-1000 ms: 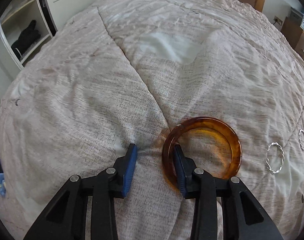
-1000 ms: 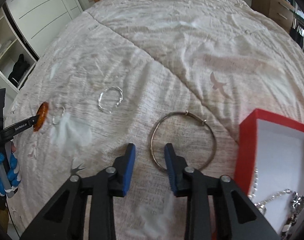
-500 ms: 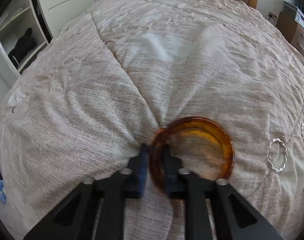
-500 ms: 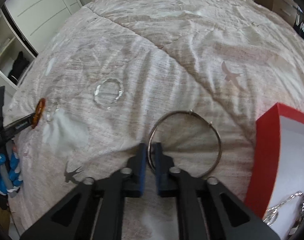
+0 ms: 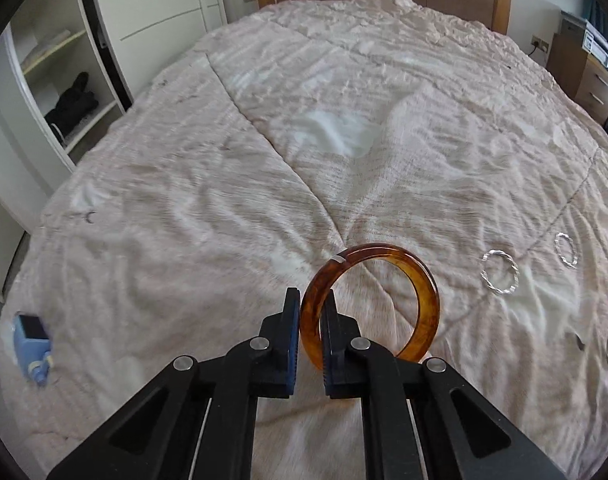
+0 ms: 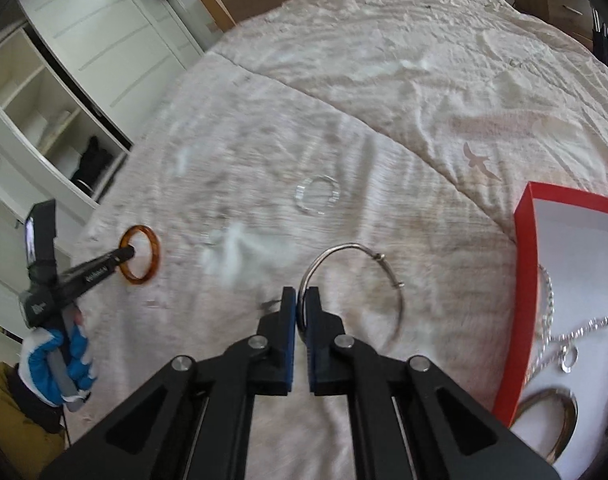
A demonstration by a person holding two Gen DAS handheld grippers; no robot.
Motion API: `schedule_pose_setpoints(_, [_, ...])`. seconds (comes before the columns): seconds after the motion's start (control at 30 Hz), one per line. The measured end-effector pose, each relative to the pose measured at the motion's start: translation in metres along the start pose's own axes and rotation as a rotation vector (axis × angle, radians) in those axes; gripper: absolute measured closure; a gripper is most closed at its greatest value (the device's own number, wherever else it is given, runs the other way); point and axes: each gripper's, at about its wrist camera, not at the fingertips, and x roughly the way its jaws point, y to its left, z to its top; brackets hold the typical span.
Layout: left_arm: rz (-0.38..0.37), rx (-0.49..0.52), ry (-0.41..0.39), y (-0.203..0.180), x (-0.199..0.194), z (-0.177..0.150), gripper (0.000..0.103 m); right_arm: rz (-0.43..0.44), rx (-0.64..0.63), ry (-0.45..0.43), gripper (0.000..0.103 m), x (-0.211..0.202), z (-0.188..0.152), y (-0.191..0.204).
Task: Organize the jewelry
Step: 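Lift both bangles and carry them over the red box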
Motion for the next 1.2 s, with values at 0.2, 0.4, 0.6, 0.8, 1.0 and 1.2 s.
schedule_pose_setpoints(0.2, [0.008, -0.009, -0.031, 0.005, -0.044, -0.007, 0.094, 0.068, -0.002, -0.038, 0.099, -0.038, -0.011, 0.025])
schedule_pose_setpoints(0.4, [-0.001, -0.005, -0.071, 0.003, -0.087, -0.012, 0.094, 0.093, -0.013, -0.086, 0.099, -0.079, -0.023, 0.041])
schedule_pose_setpoints(0.6, [-0.029, 0.004, -0.109, -0.014, -0.121, -0.014, 0.094, 0.077, -0.017, -0.15, 0.099, -0.123, -0.027, 0.038])
schedule_pose_setpoints(0.8, [-0.077, 0.023, -0.141, -0.049, -0.148, -0.015, 0.094, 0.035, -0.015, -0.207, 0.099, -0.166, -0.028, 0.018])
schedule_pose_setpoints(1.0, [-0.143, 0.085, -0.155, -0.109, -0.162, -0.016, 0.094, -0.037, -0.005, -0.246, 0.099, -0.2, -0.026, -0.022])
schedule_pose_setpoints(1.2, [-0.213, 0.165, -0.151, -0.18, -0.164, -0.017, 0.094, -0.102, 0.031, -0.259, 0.099, -0.218, -0.021, -0.074])
